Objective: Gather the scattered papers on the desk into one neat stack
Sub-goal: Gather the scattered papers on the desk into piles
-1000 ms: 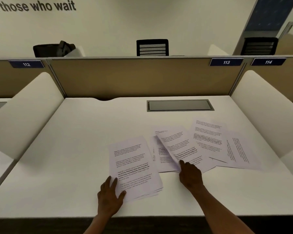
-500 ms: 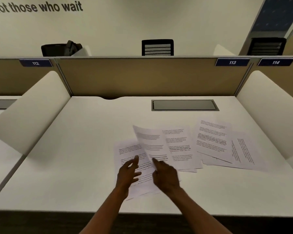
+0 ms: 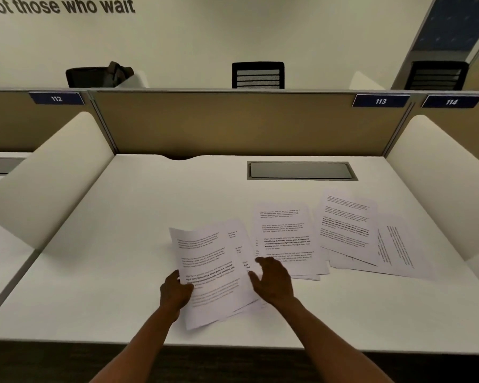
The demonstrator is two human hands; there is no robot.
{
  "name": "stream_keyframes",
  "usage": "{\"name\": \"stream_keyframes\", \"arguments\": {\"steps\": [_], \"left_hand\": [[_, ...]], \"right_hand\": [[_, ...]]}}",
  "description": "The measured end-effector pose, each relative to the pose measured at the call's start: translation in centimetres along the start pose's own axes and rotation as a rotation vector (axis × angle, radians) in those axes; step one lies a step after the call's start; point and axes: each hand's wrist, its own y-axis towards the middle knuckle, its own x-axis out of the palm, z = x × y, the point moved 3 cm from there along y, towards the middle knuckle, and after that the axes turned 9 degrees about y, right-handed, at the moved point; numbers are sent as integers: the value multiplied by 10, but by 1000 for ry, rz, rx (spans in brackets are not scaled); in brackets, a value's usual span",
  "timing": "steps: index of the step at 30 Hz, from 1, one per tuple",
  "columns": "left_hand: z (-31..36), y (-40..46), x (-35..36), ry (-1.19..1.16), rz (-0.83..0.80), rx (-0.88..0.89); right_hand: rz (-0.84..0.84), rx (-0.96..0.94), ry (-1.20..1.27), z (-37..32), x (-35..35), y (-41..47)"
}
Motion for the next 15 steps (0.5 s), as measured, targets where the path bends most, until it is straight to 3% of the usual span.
{"name": "stream_keyframes", "arguments": {"steps": [4, 10, 15], "left_hand": [[-3, 9, 0, 134, 23, 39], [2, 13, 4, 352, 75, 152], [-2, 12, 11, 437, 65, 148]], "right_hand": [[-115, 128, -155, 22, -5, 15], [-333, 69, -388, 37, 2, 24], [-324, 42, -427, 43, 2, 26]]}}
